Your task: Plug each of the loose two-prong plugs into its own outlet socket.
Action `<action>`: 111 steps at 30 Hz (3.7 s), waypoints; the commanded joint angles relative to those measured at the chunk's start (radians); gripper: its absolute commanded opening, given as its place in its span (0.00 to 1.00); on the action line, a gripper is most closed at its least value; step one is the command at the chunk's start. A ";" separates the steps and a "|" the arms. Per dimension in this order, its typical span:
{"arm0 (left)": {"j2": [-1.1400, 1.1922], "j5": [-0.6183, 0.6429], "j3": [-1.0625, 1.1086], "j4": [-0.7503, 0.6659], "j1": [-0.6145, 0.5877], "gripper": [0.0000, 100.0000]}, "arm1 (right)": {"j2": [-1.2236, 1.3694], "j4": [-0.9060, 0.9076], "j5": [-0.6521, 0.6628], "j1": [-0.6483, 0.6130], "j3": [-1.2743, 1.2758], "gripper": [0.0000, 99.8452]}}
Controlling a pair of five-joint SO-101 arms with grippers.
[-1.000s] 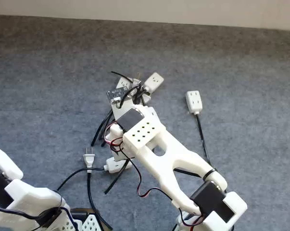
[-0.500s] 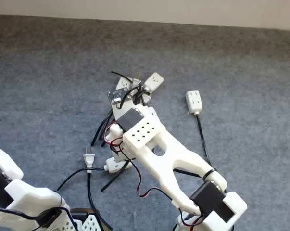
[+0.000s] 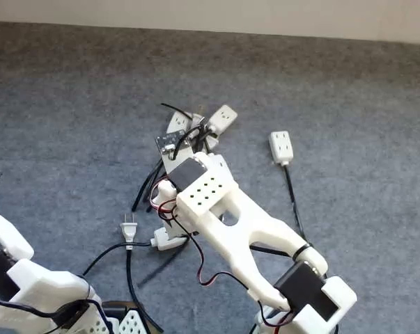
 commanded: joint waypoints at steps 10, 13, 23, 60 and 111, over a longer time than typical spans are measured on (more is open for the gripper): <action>-0.004 0.006 -0.002 -0.015 0.018 0.30 | -0.007 0.120 -0.006 -0.002 -0.174 0.01; -0.004 0.006 -0.002 -0.015 0.018 0.30 | -0.004 0.122 -0.005 -0.013 -0.173 0.01; -0.005 0.006 0.022 -0.020 0.018 0.30 | 0.007 0.119 -0.002 -0.076 -0.153 0.01; -0.005 0.005 0.024 -0.017 0.013 0.30 | 0.084 0.050 0.000 -0.035 -0.128 0.01; -0.005 -0.049 0.051 -0.021 0.010 0.30 | 0.381 0.245 0.450 0.272 -0.648 0.34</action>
